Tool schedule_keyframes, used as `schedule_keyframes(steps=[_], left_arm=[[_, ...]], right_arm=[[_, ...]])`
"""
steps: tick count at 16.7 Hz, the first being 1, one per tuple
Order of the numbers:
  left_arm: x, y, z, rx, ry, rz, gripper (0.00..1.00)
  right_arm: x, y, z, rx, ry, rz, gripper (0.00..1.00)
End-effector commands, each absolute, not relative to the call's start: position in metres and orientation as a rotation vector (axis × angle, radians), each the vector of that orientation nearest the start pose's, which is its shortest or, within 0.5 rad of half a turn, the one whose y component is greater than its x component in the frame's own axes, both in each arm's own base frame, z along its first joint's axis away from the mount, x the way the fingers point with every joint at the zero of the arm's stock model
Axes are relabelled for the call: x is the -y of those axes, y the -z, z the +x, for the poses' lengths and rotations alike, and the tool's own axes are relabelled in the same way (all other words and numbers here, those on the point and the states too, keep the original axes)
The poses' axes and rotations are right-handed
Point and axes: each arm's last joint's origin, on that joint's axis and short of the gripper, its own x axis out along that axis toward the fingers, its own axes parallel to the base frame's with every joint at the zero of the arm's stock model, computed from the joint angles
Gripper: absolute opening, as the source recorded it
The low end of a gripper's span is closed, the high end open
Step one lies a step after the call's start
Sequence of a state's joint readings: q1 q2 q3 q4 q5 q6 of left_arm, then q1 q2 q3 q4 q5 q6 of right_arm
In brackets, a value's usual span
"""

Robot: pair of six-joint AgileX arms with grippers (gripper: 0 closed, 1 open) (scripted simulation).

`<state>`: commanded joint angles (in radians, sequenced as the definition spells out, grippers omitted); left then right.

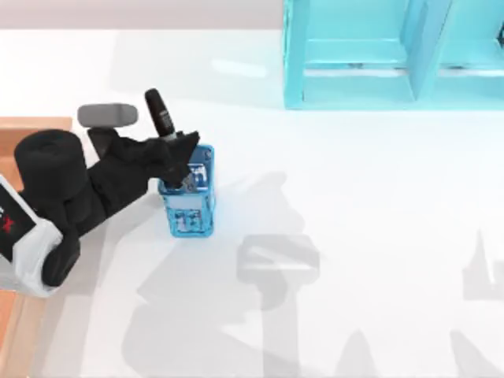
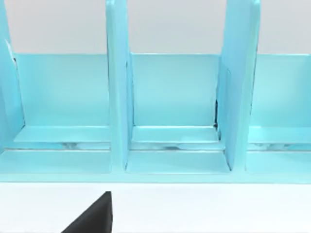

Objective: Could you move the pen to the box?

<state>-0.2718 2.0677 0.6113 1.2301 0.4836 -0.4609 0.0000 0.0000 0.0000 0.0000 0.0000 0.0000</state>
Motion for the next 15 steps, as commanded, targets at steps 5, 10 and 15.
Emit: schedule_keyframes(steps=[5, 10, 15], left_arm=[[0.097, -0.079, 0.319, -0.388, 0.669, -0.471, 0.00], [0.075, -0.104, 0.333, -0.411, 0.715, -0.444, 0.00], [0.023, -0.166, 0.346, -0.365, 0.743, -0.422, 0.00]], right_arm=[[0.001, -0.160, 0.106, 0.000, 0.000, 0.000, 1.00], [0.001, -0.160, 0.106, 0.000, 0.000, 0.000, 1.00], [0.001, -0.160, 0.106, 0.000, 0.000, 0.000, 1.00]])
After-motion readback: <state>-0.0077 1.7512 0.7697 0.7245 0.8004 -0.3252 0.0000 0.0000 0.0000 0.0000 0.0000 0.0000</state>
